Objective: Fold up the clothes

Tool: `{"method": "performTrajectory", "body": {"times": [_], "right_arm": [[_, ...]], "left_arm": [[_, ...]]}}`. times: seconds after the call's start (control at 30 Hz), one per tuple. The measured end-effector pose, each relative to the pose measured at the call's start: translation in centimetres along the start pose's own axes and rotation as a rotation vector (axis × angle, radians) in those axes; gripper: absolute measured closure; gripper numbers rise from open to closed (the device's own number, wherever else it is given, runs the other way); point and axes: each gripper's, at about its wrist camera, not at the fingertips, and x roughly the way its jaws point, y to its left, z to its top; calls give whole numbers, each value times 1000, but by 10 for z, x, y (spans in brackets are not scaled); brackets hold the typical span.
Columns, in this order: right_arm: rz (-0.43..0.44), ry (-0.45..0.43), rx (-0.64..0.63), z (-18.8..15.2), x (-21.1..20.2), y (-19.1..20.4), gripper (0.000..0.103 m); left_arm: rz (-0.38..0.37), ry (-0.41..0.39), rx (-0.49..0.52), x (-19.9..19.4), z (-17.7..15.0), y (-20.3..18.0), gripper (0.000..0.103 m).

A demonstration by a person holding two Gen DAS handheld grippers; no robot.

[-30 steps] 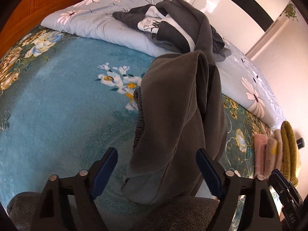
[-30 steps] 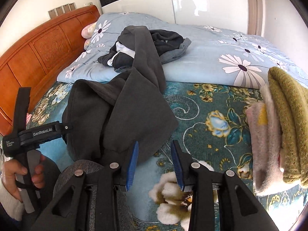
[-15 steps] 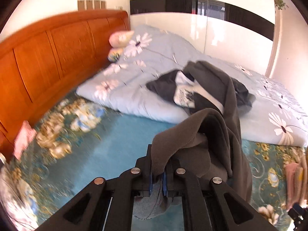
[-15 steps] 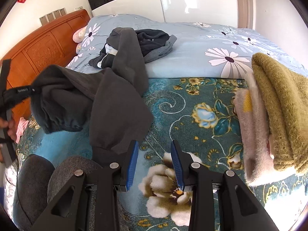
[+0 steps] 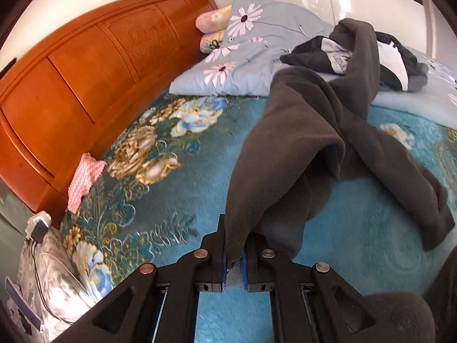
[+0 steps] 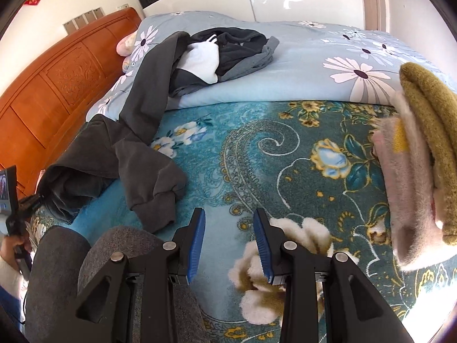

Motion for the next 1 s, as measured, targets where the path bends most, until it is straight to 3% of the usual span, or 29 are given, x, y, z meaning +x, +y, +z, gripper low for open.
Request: {"method": "performTrajectory", "body": {"times": [0.17,0.23,0.3,0.33,0.43,0.67,0.73,0.83,1.0], "right_arm": [[48,0,-25,9,6,21,67],[66,3,-26,11,9,27,67],[83,9,-19,11,12,32,66],[88,14,-16,11,13,34,66],[87,31,-18,8,18,36,66],[73,86,-82,16,33,44,66],[83,115,-119,22,40,53,64],[98,167,-232,30,58,83,48],[102,331,-418,36,109,136,48]], "left_arm": [[-117,43,-69,-7,-14,-3,85],[-165,44,-124,-12,-17,6,73],[-232,47,-205,-17,-25,20,41],[-253,50,-244,-18,-30,27,38],[-262,83,-375,-15,-45,54,38],[-393,169,-867,10,-73,122,38],[-463,195,-955,21,-78,126,38],[-543,285,-1083,43,-84,125,38],[-601,422,-1281,72,-93,119,35]]}}
